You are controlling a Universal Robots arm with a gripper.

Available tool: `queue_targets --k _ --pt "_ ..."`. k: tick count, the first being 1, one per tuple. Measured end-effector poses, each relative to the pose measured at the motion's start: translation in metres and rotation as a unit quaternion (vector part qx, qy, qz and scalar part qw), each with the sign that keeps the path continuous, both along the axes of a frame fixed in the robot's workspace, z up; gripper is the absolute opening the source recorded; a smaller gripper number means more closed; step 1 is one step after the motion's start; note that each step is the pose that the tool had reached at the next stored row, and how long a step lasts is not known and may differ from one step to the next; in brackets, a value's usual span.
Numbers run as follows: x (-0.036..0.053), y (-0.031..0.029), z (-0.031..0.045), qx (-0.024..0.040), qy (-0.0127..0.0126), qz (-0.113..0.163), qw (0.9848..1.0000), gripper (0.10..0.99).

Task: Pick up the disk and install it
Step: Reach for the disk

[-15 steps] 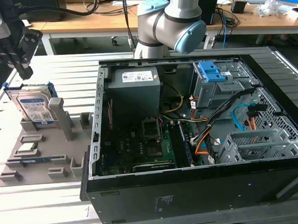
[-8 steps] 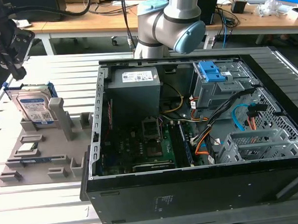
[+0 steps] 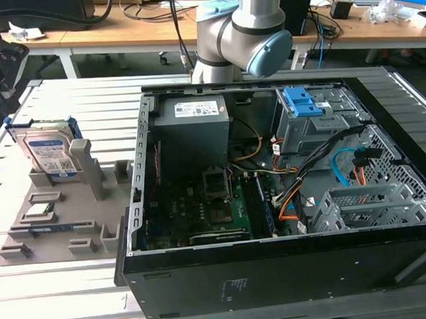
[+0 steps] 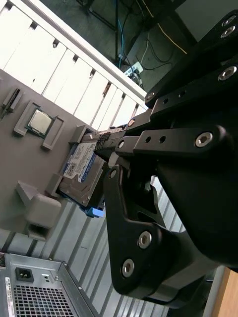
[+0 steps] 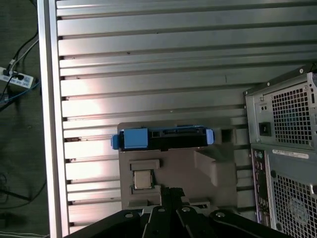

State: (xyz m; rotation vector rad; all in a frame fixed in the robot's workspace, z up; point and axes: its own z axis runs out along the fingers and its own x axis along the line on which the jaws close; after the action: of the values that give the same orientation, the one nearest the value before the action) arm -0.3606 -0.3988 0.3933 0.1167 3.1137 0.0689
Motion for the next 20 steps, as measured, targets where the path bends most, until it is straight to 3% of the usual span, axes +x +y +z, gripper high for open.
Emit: queue_targets --k 10,20 --pt "-0.0205 0.0000 0.0000 0.0000 0.0000 0.000 1.0000 0.106" --pt "-0.0470 -0.0001 0.0000 0.0000 0.0000 0.000 1.0000 0.106"
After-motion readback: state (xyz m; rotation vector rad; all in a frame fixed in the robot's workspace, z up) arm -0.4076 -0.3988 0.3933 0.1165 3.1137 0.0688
